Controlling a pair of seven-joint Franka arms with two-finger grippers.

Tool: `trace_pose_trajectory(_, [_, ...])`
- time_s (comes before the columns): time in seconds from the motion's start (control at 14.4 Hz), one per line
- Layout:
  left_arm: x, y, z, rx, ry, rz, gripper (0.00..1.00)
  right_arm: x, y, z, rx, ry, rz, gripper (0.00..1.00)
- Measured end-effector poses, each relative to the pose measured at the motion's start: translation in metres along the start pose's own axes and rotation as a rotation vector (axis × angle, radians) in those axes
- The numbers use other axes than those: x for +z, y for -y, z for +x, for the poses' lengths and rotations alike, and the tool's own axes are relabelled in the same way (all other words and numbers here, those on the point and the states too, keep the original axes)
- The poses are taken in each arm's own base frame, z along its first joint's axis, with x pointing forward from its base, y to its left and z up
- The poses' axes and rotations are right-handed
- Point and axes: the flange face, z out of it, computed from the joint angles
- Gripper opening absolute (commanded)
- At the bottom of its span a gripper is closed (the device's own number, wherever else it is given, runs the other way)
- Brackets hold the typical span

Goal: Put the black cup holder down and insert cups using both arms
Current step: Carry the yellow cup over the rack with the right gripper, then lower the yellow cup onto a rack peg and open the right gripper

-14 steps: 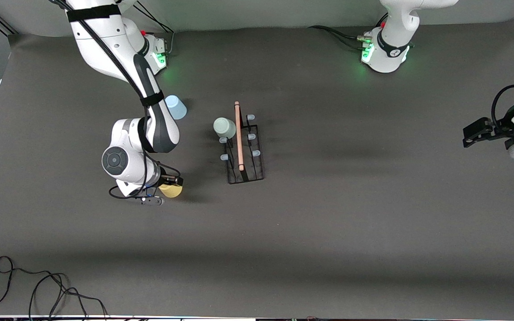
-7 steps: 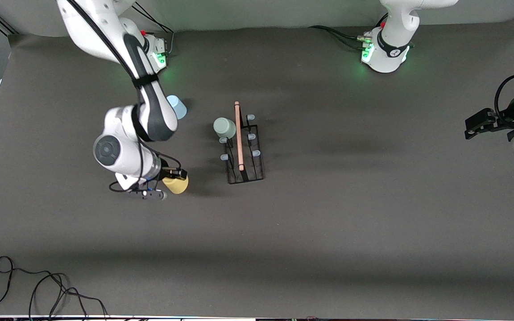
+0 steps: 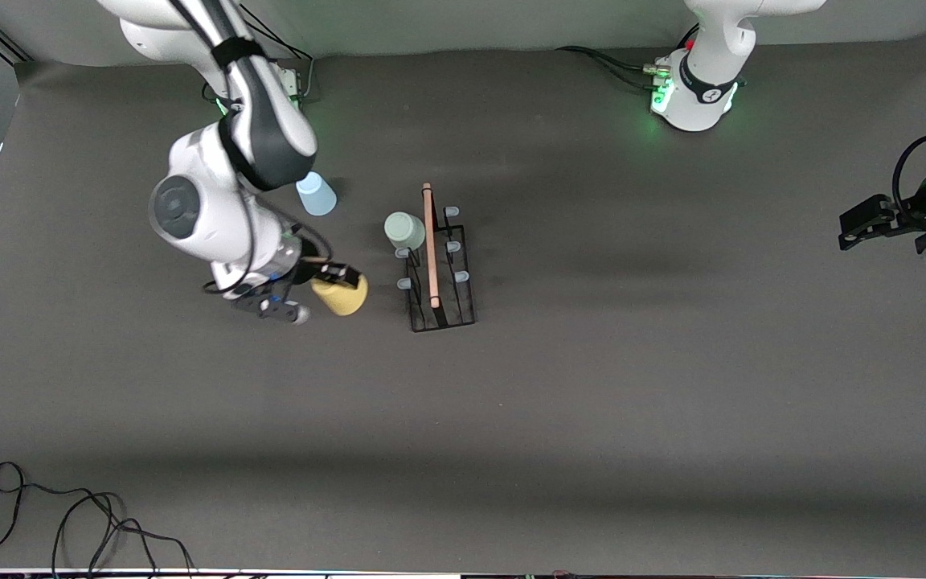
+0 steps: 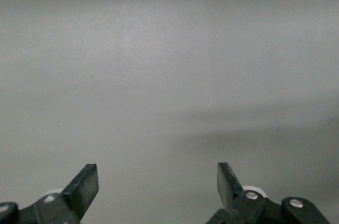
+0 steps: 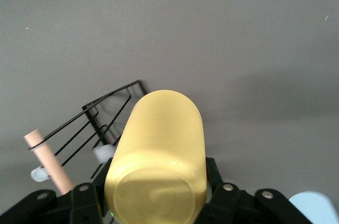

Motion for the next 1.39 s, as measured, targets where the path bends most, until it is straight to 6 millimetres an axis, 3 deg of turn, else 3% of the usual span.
trace_pose_trajectory(0.21, [0.001,0.000,-0.001,-0.001,0.006,-0.001,1.00,0.009,0.031,-0.021,0.053,-0.020,-0.013,0.00])
trace_pose_trajectory(0.42, [0.002,0.000,-0.003,-0.002,0.023,-0.002,1.00,0.017,0.045,-0.014,0.085,-0.051,-0.020,0.00])
trace_pose_trajectory(0.69, [0.001,0.000,-0.006,-0.002,0.039,-0.004,1.00,0.048,0.066,-0.016,0.095,-0.106,-0.030,0.00])
trace_pose_trajectory(0.9, [0.001,0.000,-0.006,-0.002,0.039,-0.004,1.00,0.065,0.073,-0.024,0.084,-0.107,-0.049,0.00])
trace_pose_trajectory(1.39, [0.001,0.000,-0.007,-0.002,0.044,-0.004,1.00,0.062,0.077,-0.025,0.080,-0.111,-0.044,0.00])
